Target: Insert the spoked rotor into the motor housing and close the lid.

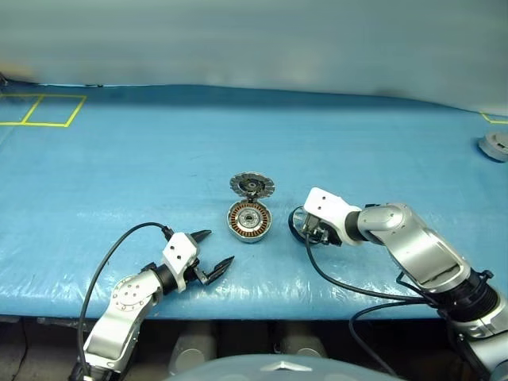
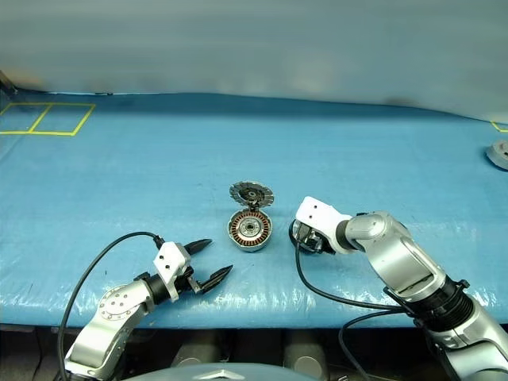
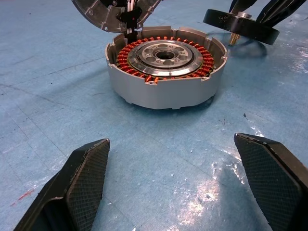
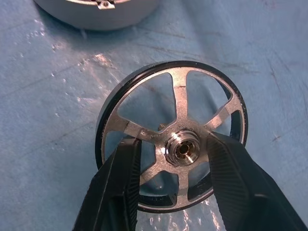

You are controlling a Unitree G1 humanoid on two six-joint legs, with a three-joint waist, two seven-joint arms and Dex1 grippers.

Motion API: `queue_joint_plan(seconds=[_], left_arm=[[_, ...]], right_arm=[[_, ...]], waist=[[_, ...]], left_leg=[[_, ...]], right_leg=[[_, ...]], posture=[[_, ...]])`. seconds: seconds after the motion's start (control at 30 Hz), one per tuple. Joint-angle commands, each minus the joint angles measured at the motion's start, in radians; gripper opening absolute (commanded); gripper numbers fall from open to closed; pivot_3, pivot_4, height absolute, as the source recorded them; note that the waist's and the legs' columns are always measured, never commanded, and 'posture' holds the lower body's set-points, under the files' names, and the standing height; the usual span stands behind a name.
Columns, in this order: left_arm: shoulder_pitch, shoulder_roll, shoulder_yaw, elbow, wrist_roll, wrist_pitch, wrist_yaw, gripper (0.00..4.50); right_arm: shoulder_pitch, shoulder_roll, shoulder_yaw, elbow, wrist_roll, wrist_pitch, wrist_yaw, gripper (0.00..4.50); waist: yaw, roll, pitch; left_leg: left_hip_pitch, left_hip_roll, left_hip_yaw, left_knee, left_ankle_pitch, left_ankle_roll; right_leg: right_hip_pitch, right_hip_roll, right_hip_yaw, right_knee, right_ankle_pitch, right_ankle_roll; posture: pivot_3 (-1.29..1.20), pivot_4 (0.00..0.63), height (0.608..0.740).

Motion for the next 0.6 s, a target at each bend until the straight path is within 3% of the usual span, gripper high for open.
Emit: queue_joint_plan(seconds=[0.03,0.37,0.6], left_arm=[[0.0,0.004,0.016,-0.039,-0.014,-0.007,-0.003,4.5],[-0.005,0.009,0.012,-0.036,-0.015,-0.008,-0.008,4.5],[-0.005,0.009,0.013,-0.036,-0.017,-0.008,-0.008,4.5]], right_arm=[[-0.051,-0.038,-0.057,-0.118,0.04,-0.017,0.048,1.65],[-0.083,-0.115,-0.034,-0.282,0.132,-0.069,0.178,1.65],[-0.102,0.077,0.072,-0.252,0.057,-0.081,0.006,1.65]], waist=[[0.001,0.001,0.0],[0.001,0.0,0.001],[0.0,0.001,0.001]], left_leg=[[0.0,0.0,0.0,0.0,0.0,0.0],[-0.001,-0.001,0.0,0.0,-0.001,0.001],[0.0,0.001,0.0,0.0,-0.001,0.001]], right_leg=[[0.0,0.0,0.0,0.0,0.0,0.0],[0.0,-0.001,0.0,-0.001,-0.001,0.001],[-0.001,0.0,0.0,0.0,-0.002,0.003]], posture=[[0.0,0.15,0.74],[0.0,0.15,0.74],[0.0,0.15,0.74]])
